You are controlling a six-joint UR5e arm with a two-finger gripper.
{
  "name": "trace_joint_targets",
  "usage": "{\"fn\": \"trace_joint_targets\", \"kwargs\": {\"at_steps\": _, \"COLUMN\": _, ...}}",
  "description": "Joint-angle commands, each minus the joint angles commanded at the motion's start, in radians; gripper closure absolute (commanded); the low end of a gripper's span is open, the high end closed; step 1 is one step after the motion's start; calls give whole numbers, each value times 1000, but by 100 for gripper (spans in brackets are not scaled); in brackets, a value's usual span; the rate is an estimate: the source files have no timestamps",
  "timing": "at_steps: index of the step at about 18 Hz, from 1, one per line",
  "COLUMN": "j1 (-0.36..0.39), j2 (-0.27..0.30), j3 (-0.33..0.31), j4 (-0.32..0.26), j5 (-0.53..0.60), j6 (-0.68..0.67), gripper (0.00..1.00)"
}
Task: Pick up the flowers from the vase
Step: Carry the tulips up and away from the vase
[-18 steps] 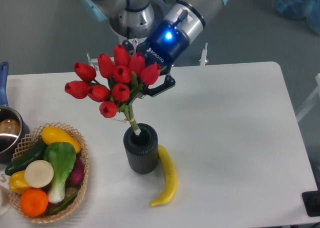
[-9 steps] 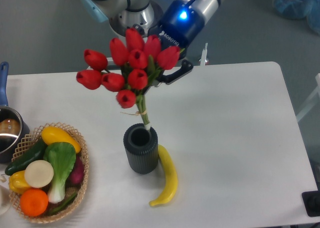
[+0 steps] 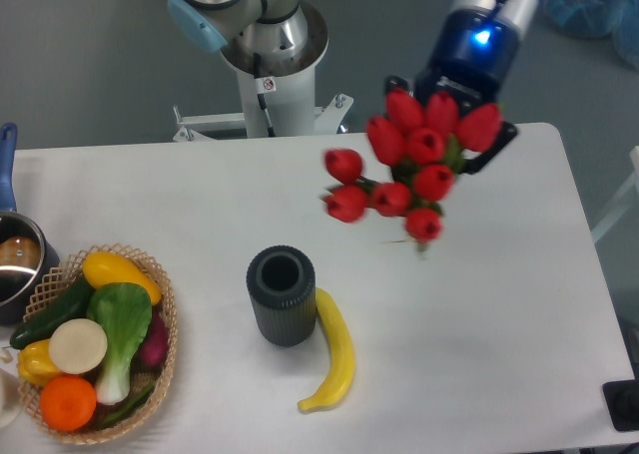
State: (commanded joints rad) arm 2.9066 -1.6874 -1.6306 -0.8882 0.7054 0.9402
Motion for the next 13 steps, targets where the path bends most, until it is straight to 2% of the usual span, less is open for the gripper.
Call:
{"fn": "trace_joint_targets", "kwargs": {"at_steps": 6, "j1": 89, "j2": -67, "j3": -3, "j4": -6, "j5": 45, "j6": 120, "gripper": 55}}
{"fn": "trace_joint_targets", "kwargs": {"at_steps": 9, "j1": 97, "j2": -81, "j3": 6, "j4": -6, "j5": 111, "j6": 130, "gripper": 55}}
{"fn": "trace_joint_targets", "kwargs": {"at_steps": 13, "j1": 129, "j2": -86, "j3": 2, "j4": -6, "j5": 114, "j6": 152, "gripper": 55}}
